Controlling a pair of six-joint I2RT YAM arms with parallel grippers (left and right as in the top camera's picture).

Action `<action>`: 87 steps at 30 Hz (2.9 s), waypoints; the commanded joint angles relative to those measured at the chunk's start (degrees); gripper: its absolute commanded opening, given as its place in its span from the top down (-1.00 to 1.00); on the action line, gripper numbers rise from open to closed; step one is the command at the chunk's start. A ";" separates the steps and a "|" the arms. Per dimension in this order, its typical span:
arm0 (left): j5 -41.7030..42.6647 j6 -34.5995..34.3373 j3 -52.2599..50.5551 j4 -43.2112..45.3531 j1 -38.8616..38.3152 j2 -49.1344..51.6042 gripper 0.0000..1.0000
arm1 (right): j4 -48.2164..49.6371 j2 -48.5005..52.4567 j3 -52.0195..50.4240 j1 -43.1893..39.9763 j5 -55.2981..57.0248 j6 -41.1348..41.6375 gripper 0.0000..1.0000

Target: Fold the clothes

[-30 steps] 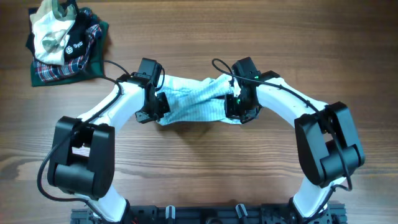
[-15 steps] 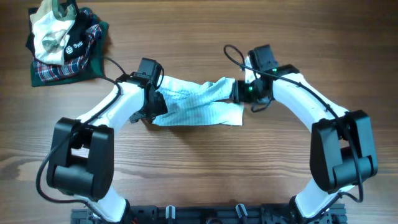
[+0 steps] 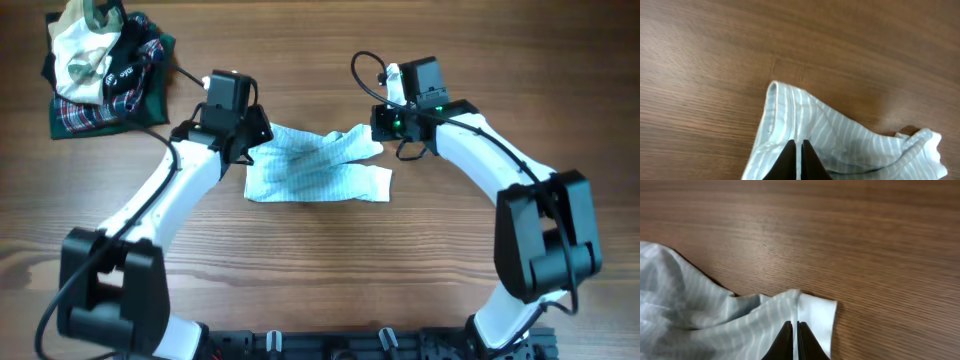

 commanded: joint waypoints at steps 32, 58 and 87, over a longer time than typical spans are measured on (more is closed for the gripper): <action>-6.91 -2.69 0.37 10.97 -2.80 13.94 0.92 | 3.17 8.31 0.81 0.74 15.52 4.50 0.60; 17.90 -2.67 0.37 -20.06 -1.84 -6.69 -0.81 | -39.28 -7.63 9.86 0.74 -4.79 6.47 -0.99; -18.60 -97.18 -9.18 -22.64 -21.00 -2.36 -0.18 | -26.93 -6.43 -2.45 10.51 16.61 73.00 -0.49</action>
